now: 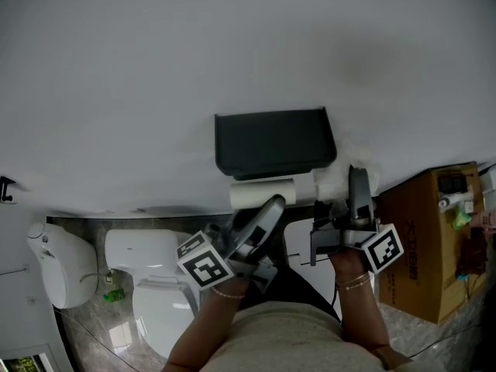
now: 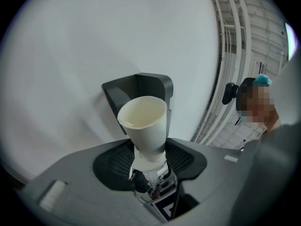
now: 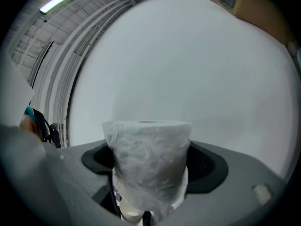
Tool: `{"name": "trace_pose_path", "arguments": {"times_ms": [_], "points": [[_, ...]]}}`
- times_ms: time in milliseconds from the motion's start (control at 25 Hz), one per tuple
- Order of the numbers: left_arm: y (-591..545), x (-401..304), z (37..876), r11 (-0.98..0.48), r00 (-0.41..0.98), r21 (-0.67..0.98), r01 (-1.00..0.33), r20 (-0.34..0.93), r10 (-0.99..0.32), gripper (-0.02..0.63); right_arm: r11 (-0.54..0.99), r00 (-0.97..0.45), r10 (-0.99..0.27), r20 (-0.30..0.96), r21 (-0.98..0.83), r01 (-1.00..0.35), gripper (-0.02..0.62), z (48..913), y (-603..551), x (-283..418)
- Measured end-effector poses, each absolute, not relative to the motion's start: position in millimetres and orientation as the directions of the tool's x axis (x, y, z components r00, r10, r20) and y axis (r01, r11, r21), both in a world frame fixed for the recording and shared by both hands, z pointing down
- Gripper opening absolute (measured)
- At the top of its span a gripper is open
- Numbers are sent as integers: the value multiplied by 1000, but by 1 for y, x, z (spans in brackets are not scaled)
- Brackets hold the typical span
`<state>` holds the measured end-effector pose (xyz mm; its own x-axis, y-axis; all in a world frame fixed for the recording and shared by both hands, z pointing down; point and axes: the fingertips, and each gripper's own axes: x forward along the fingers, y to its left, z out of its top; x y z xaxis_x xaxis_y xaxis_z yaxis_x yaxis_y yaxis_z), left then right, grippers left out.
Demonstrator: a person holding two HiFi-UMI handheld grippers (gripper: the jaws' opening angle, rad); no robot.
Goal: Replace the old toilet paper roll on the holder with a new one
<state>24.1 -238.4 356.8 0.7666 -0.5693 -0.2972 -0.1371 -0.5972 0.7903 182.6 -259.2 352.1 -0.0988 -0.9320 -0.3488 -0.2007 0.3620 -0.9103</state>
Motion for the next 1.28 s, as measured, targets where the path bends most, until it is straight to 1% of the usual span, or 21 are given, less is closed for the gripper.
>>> {"name": "trace_pose_path", "arguments": {"times_ms": [200,680,960,1280], "points": [[-235,-2,358,-595,756,791,-142,-301,-581,210,356,-111,-934,-340,-914,-193,434,354,-257,156],[-233,-4,359,-587,737,791,-170,-294,-609,210,341,-124,-938,-324,-926,-160,434,363,-261,156],[-234,-4,362,-577,723,795,-187,-286,-628,210,340,-115,-938,-327,-934,-110,434,368,-261,157],[-234,-4,364,-562,717,802,-200,-272,-642,210,344,-159,-932,-327,-935,-93,434,369,-262,146]]}}
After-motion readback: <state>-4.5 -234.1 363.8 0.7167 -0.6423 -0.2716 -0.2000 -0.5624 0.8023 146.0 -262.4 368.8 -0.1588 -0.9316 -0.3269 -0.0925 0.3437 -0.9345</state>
